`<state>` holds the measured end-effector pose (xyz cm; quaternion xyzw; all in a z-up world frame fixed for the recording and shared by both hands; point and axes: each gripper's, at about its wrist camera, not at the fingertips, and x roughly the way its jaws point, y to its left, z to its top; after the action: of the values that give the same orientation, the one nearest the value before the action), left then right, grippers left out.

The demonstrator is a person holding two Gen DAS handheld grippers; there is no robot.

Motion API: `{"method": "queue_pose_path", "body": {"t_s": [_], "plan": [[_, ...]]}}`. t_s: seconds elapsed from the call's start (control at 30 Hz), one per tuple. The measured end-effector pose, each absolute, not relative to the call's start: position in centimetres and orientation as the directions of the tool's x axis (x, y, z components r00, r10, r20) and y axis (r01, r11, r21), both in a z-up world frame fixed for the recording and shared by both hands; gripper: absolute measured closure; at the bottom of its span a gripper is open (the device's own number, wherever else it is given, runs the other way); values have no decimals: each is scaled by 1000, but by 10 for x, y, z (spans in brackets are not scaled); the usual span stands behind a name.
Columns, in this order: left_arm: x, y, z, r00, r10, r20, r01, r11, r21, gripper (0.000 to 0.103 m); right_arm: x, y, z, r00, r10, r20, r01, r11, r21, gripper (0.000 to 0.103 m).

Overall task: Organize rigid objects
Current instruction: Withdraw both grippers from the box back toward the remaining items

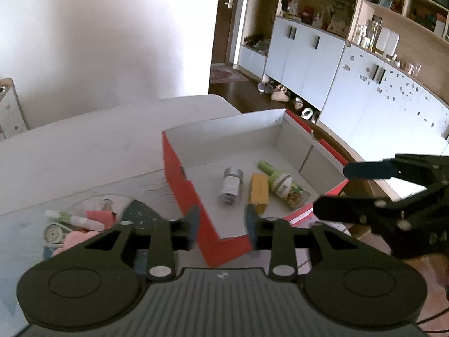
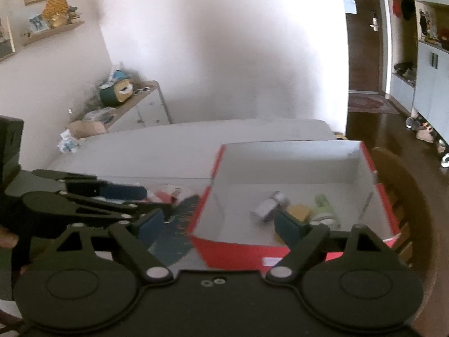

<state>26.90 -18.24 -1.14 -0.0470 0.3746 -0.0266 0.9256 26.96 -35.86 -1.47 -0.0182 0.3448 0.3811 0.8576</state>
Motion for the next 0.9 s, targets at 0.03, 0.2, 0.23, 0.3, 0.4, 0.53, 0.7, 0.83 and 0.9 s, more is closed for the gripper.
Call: {"method": "queue_pose_path", "body": {"t_s": [0.03, 0.2, 0.23, 0.3, 0.4, 0.53, 0.7, 0.83, 0.9], "plan": [[265, -178, -11, 726, -82, -683, 12, 994, -107, 39, 265, -354, -15, 469, 647, -602, -670, 704, 236, 16], [246, -152, -13, 742, -79, -666, 15, 995, -101, 36, 246, -333, -16, 462, 662, -590, -668, 697, 259, 11], [242, -146, -14, 746, -69, -662, 13, 996, -89, 29, 243, -328, -16, 463, 664, -587, -670, 696, 259, 7], [231, -133, -16, 763, -46, -645, 8, 998, -61, 21, 236, -318, -16, 468, 668, -578, -671, 695, 260, 3], [218, -111, -19, 773, -23, -634, 0, 999, -36, 20, 228, -301, -17, 469, 669, -577, -667, 696, 266, 1], [205, -75, -29, 767, -20, -641, -15, 999, -49, 20, 221, -275, -23, 466, 666, -583, -653, 703, 281, 1], [191, -36, -43, 761, 9, -649, -38, 999, -30, 20, 216, -243, -36, 467, 646, -604, -626, 724, 291, 1], [189, -7, -59, 736, -7, -676, -47, 997, -61, 20, 212, -214, -48, 461, 632, -623, -628, 728, 273, 1], [187, 7, -69, 720, -31, -693, -45, 995, -91, 20, 212, -200, -55, 457, 622, -636, -627, 732, 266, 1]]}}
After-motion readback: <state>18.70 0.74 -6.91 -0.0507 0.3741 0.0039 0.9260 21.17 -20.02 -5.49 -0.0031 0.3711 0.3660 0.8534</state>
